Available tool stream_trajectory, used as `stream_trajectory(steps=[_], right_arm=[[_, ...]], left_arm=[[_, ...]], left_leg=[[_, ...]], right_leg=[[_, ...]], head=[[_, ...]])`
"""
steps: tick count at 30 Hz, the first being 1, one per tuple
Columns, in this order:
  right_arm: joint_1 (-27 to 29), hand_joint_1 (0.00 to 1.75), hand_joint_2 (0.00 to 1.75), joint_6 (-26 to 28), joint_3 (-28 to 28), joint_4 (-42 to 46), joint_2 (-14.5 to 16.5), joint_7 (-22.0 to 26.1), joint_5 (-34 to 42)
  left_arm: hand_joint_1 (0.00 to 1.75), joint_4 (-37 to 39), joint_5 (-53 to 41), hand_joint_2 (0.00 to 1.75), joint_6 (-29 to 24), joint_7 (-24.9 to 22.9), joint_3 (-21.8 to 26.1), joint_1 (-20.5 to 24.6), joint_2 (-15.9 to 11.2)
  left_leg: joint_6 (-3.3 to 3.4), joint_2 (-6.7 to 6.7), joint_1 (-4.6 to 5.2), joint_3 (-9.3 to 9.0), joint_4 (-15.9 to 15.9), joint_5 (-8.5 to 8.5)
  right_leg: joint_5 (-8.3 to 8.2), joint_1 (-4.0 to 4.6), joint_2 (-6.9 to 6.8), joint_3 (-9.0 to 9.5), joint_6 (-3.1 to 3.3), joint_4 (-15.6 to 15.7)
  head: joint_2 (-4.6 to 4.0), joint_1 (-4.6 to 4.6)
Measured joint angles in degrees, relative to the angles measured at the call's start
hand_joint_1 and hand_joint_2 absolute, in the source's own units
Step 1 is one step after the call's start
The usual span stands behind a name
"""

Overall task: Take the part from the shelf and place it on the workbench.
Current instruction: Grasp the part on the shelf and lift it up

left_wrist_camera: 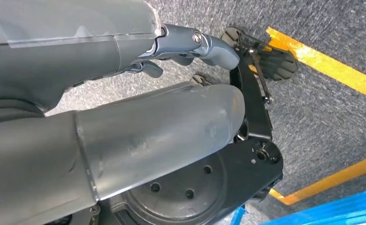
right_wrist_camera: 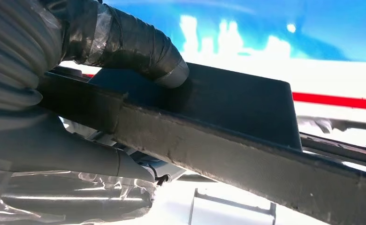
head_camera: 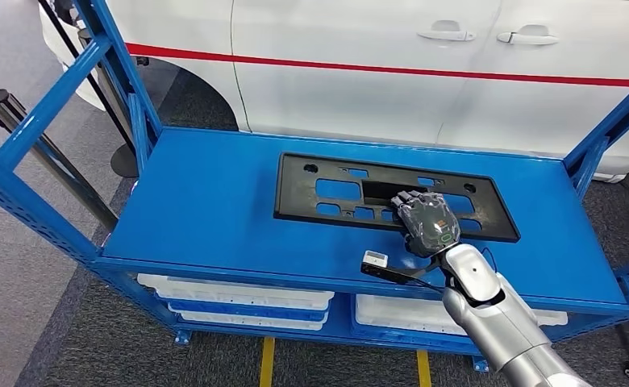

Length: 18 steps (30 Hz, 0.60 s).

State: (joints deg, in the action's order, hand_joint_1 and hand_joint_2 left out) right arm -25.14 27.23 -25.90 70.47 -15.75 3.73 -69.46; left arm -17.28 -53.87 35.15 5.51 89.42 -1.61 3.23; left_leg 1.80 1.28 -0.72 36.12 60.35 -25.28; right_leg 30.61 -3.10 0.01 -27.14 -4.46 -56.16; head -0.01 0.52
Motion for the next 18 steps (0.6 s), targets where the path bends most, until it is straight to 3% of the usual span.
stream_trajectory(steps=[3,4,6,7,8,9,11,12,13,16,18], right_arm=[[0.28,1.75,1.75,-0.03,0.01,2.9,-0.68,0.2,0.09],[0.31,1.75,1.75,-0.03,0.01,3.5,-0.93,0.26,0.14],[0.57,1.75,1.75,-0.06,0.01,4.21,-1.32,0.34,0.21],[0.83,1.75,1.75,-0.07,0.0,4.42,-1.47,0.36,0.23],[1.12,1.75,1.75,-0.08,0.0,4.57,-1.58,0.36,0.24],[1.34,1.75,1.75,-0.08,0.0,4.73,-1.68,0.37,0.24],[1.49,1.75,1.75,-0.08,0.01,5.1,-1.84,0.38,0.25],[1.47,1.75,1.75,-0.09,0.01,5.3,-1.93,0.41,0.32],[1.47,1.75,1.75,-0.11,0.02,5.49,-2.06,0.46,0.44],[1.53,1.75,1.75,-0.26,0.01,5.83,-2.41,0.62,1.03],[1.53,1.75,1.75,-0.41,0.0,6.13,-2.53,0.73,1.49]], left_arm=[[0.0,0.05,-0.09,0.0,0.01,0.02,0.0,-0.01,-0.11],[0.0,0.09,-0.1,0.0,0.02,0.02,0.0,0.01,-0.11],[0.0,0.19,-0.11,0.0,0.02,0.03,0.0,0.04,-0.11],[0.0,0.23,-0.11,0.0,0.02,0.03,0.0,0.04,-0.12],[0.0,0.26,-0.11,0.0,0.02,0.03,0.0,0.03,-0.13],[0.0,0.28,-0.11,0.0,0.02,0.03,0.0,0.02,-0.13],[0.0,0.31,-0.11,0.0,0.02,0.02,0.0,0.02,-0.13],[0.0,0.34,-0.13,0.0,0.02,0.03,0.0,0.05,-0.13],[0.0,0.37,-0.16,0.0,0.02,0.04,0.0,0.08,-0.13],[0.0,0.43,-0.56,0.0,0.04,0.11,-0.01,0.02,-0.16],[0.0,0.55,-0.94,0.0,0.09,0.15,-0.02,-0.06,-0.2]], left_leg=[[0.79,-0.21,-0.46,-0.72,-1.24,0.36],[1.03,-0.31,-0.6,-0.97,-1.58,0.47],[1.22,-0.42,-0.44,-1.08,-1.7,0.43],[1.23,-0.41,-0.37,-1.1,-1.69,0.37],[1.19,-0.38,-0.31,-1.18,-1.67,0.29],[1.09,-0.33,-0.28,-1.32,-1.64,0.19],[0.76,-0.25,-0.24,-1.63,-1.49,0.0],[0.49,-0.2,-0.19,-1.67,-1.39,-0.03],[0.17,-0.16,-0.14,-1.65,-1.32,0.04],[-0.9,-0.09,-0.17,-1.48,-1.38,0.27],[-1.47,-0.29,-0.28,-0.7,0.39,-1.69]], right_leg=[[1.53,-0.07,0.0,-0.58,-0.13,-1.9],[3.11,0.03,0.01,-1.92,0.02,-4.74],[6.44,0.38,0.02,-6.28,0.32,-12.64],[7.01,0.55,0.02,-8.19,0.42,-15.69],[6.29,0.65,0.01,-9.22,0.56,-16.73],[4.33,0.72,0.01,-9.11,0.75,-15.39],[-0.49,0.85,0.03,-6.54,1.3,-8.27],[-2.04,1.06,0.08,-5.25,1.61,-5.05],[-2.74,1.27,0.12,-4.5,1.87,-3.09],[-3.05,1.51,0.13,-4.55,2.69,-2.13],[-3.63,1.27,-0.07,-4.81,3.62,-1.64]], head=[[0.0,-0.03],[-0.01,-0.05],[-0.01,-0.04],[-0.01,-0.04],[-0.01,-0.04],[-0.01,-0.04],[-0.01,-0.04],[-0.01,-0.03],[-0.01,-0.03],[-0.01,-0.02],[-0.02,-0.01]])
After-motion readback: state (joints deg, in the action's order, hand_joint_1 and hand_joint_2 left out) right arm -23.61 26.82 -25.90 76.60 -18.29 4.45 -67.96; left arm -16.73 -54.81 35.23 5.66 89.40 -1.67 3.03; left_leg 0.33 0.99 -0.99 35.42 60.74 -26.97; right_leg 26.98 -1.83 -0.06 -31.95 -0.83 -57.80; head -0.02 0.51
